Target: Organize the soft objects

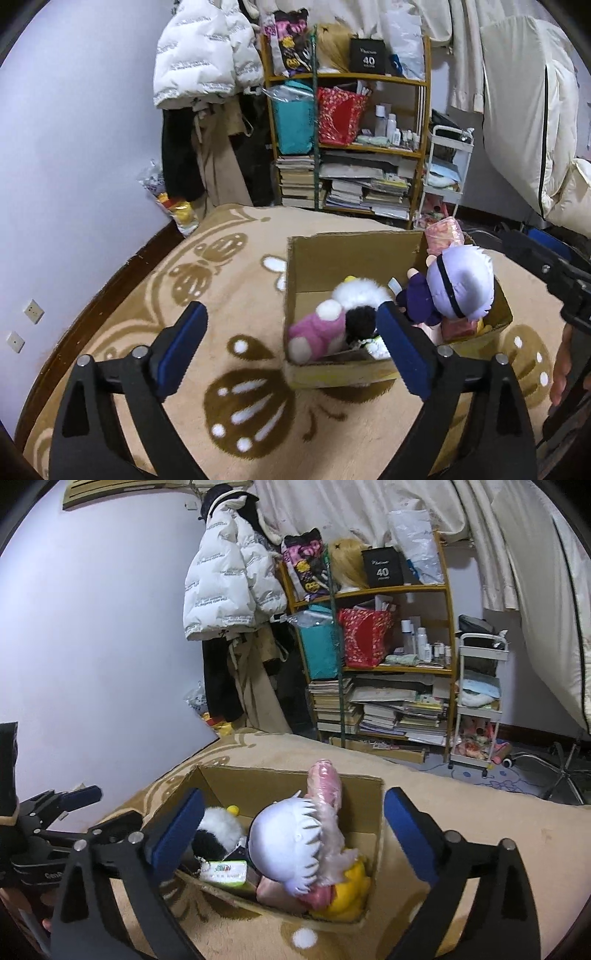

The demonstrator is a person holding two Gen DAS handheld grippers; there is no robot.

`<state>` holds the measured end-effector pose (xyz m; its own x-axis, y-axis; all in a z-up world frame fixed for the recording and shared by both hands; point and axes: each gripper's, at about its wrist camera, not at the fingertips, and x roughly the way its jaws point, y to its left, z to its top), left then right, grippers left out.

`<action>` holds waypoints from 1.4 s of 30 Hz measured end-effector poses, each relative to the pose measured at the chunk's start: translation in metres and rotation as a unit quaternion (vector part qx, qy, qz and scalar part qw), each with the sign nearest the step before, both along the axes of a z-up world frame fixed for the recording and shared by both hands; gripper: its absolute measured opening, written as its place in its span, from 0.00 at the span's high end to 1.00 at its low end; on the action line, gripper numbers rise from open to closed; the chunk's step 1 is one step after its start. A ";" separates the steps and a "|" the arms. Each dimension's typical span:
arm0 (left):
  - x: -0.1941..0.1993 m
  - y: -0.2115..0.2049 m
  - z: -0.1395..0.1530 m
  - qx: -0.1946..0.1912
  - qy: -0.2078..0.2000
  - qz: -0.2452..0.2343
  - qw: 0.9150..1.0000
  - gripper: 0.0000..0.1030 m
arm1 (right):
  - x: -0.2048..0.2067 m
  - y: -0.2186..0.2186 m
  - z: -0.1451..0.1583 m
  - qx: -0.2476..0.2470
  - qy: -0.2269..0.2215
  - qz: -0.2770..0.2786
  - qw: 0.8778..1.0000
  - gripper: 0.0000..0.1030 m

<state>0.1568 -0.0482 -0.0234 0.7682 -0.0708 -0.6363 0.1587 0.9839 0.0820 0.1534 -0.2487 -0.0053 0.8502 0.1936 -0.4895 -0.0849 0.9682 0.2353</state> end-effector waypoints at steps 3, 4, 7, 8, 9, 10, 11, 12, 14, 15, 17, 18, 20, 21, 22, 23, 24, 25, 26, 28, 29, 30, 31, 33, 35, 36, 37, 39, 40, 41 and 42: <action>-0.014 0.006 0.008 -0.005 -0.009 0.003 1.000 0.07 | -0.014 -0.004 0.010 0.000 -0.004 -0.005 1.000 0.00; -0.020 0.008 0.013 -0.008 -0.014 0.002 1.000 0.07 | -0.018 -0.005 0.013 0.001 -0.006 -0.008 1.000 0.00; -0.033 0.008 0.023 -0.005 -0.028 0.003 1.000 0.06 | -0.033 -0.008 0.022 0.004 -0.011 -0.016 1.000 0.00; -0.038 0.008 0.028 -0.003 -0.034 0.002 0.999 0.05 | -0.038 -0.008 0.026 0.003 -0.011 -0.019 1.000 0.00; -0.043 0.008 0.031 -0.002 -0.040 0.002 0.999 0.04 | -0.042 -0.008 0.028 0.002 -0.011 -0.021 1.000 0.00; -0.049 0.009 0.036 -0.002 -0.048 0.002 0.999 0.03 | -0.047 -0.008 0.031 0.001 -0.011 -0.023 1.000 0.00; -0.054 0.009 0.038 -0.002 -0.053 0.002 0.999 0.02 | -0.052 -0.008 0.033 0.001 -0.012 -0.025 1.000 0.00; -0.059 0.009 0.041 -0.002 -0.058 0.001 0.998 0.02 | -0.057 -0.007 0.035 0.001 -0.013 -0.026 1.000 0.00; -0.069 0.009 0.045 -0.001 -0.063 -0.002 0.998 0.02 | -0.065 -0.006 0.039 -0.002 -0.014 -0.028 1.000 0.00; -0.072 0.009 0.047 -0.001 -0.064 -0.003 0.998 0.02 | -0.071 -0.005 0.041 -0.004 -0.015 -0.029 0.999 0.00; -0.078 0.009 0.049 -0.002 -0.063 -0.006 0.998 0.02 | -0.079 -0.004 0.044 -0.008 -0.016 -0.030 0.999 0.00; -0.082 0.010 0.050 -0.002 -0.064 -0.007 0.998 0.02 | -0.084 -0.003 0.046 -0.011 -0.018 -0.031 0.999 0.00; -0.090 0.011 0.052 0.000 -0.067 -0.008 0.998 0.02 | -0.093 -0.002 0.048 -0.015 -0.020 -0.034 0.999 0.00; -0.094 0.011 0.053 0.001 -0.069 -0.009 0.998 0.02 | -0.097 -0.001 0.049 -0.016 -0.020 -0.035 0.999 0.00; -0.099 0.011 0.054 0.002 -0.071 -0.010 0.997 0.02 | -0.100 -0.001 0.049 -0.017 -0.020 -0.036 0.999 0.00; -0.103 0.011 0.055 0.002 -0.074 -0.011 0.997 0.02 | -0.106 -0.001 0.049 -0.019 -0.020 -0.036 0.999 0.00; -0.107 0.011 0.056 0.001 -0.075 -0.012 0.997 0.02 | -0.108 0.000 0.049 -0.020 -0.020 -0.037 0.999 0.00; -0.112 0.012 0.057 0.002 -0.077 -0.013 0.997 0.02 | -0.112 0.000 0.049 -0.024 -0.019 -0.039 0.999 0.00; -0.115 0.012 0.058 0.001 -0.078 -0.014 0.997 0.02 | -0.118 0.000 0.049 -0.028 -0.019 -0.042 0.999 0.00; -0.123 0.014 0.060 -0.005 -0.077 -0.012 0.997 0.02 | -0.126 0.000 0.049 -0.030 -0.019 -0.046 0.998 0.00; -0.126 0.014 0.060 -0.008 -0.075 -0.013 0.997 0.02 | -0.129 -0.001 0.050 -0.028 -0.019 -0.047 0.998 0.00; -0.129 0.014 0.060 -0.009 -0.074 -0.014 0.997 0.02 | -0.133 -0.002 0.050 -0.026 -0.019 -0.050 0.998 0.00; -0.133 0.014 0.060 -0.007 -0.076 -0.015 0.997 0.02 | -0.135 -0.003 0.050 -0.025 -0.019 -0.051 0.998 0.00; -0.138 0.013 0.061 -0.001 -0.082 -0.014 0.997 0.02 | -0.140 -0.004 0.051 -0.025 -0.020 -0.054 0.998 0.00; -0.141 0.014 0.061 -0.003 -0.081 -0.018 0.997 0.02 | -0.144 -0.005 0.052 -0.026 -0.022 -0.058 0.998 0.00; -0.141 0.014 0.061 -0.004 -0.080 -0.018 0.997 0.02 | -0.144 -0.006 0.052 -0.027 -0.022 -0.059 0.998 0.00; -0.141 0.015 0.061 -0.005 -0.079 -0.018 0.997 0.02 | -0.145 -0.006 0.052 -0.028 -0.022 -0.061 0.998 0.00; -0.140 0.015 0.059 -0.004 -0.077 -0.018 0.997 0.02 | -0.145 -0.006 0.051 -0.030 -0.020 -0.063 0.997 0.00; -0.139 0.015 0.057 -0.003 -0.076 -0.018 0.997 0.02 | -0.146 -0.006 0.050 -0.030 -0.019 -0.065 0.997 0.00; -0.138 0.015 0.056 -0.002 -0.074 -0.019 0.997 0.02 | -0.146 -0.006 0.050 -0.031 -0.018 -0.066 0.997 0.00; -0.136 0.015 0.054 -0.002 -0.071 -0.018 0.997 0.02 | -0.146 -0.006 0.049 -0.033 -0.017 -0.066 0.997 0.00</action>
